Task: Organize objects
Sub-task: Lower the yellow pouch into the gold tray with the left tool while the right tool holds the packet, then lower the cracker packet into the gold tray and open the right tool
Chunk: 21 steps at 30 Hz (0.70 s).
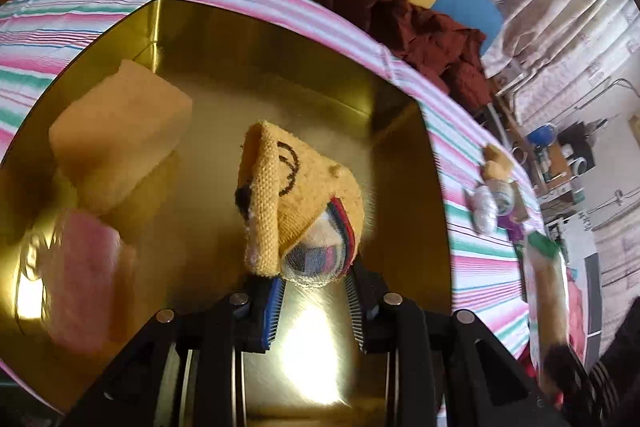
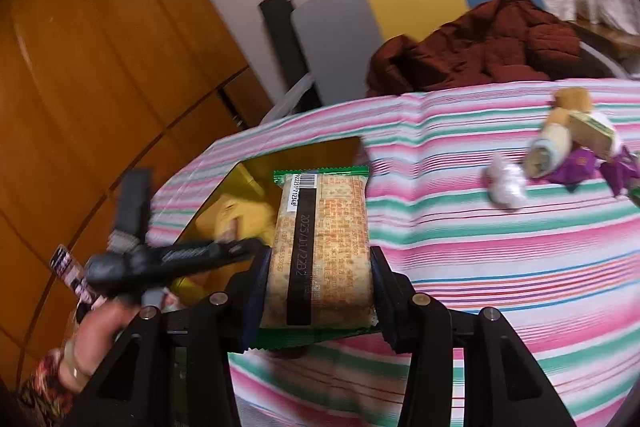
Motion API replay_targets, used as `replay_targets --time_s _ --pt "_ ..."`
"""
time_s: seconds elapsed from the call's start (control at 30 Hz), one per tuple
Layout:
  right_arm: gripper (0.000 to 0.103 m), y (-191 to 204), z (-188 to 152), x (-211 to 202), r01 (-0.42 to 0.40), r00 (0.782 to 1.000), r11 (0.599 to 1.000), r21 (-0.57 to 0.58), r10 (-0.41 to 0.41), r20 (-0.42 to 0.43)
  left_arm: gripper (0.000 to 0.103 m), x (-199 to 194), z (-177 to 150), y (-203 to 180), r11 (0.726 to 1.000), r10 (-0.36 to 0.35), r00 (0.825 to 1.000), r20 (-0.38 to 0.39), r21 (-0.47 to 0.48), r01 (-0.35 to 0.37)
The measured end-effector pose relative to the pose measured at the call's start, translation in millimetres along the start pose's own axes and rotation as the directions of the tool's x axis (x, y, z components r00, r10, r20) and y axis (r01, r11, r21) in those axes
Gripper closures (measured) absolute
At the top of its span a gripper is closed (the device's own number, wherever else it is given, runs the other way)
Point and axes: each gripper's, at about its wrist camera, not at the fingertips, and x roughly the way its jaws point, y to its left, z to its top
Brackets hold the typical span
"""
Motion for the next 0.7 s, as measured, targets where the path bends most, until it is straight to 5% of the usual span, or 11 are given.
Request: replay_targets --time_s 0.2,0.33,0.5,0.7 --pt "0.055 24.3 -8.1 20.6 -0.015 0.999 0.998 -0.057 0.012 -0.052 0.056 4.6 15.2 14.5 0.995 0.087 0.996 -0.026 -0.037 -0.088" --pt "0.055 33.2 -11.4 32.7 -0.022 0.996 0.997 -0.077 0.015 -0.09 0.054 -15.4 20.6 18.9 0.991 0.115 0.993 -0.008 -0.07 -0.116" --pt "0.055 49.5 -14.1 47.9 -0.051 0.991 0.992 -0.119 0.036 -0.13 0.053 -63.0 16.3 33.6 0.991 0.048 0.992 0.12 -0.133 -0.032" --pt "0.055 68.6 -14.6 73.6 -0.079 0.98 0.986 -0.146 0.051 -0.192 0.053 -115.0 -7.2 60.9 0.972 0.137 0.944 0.299 -0.225 -0.07"
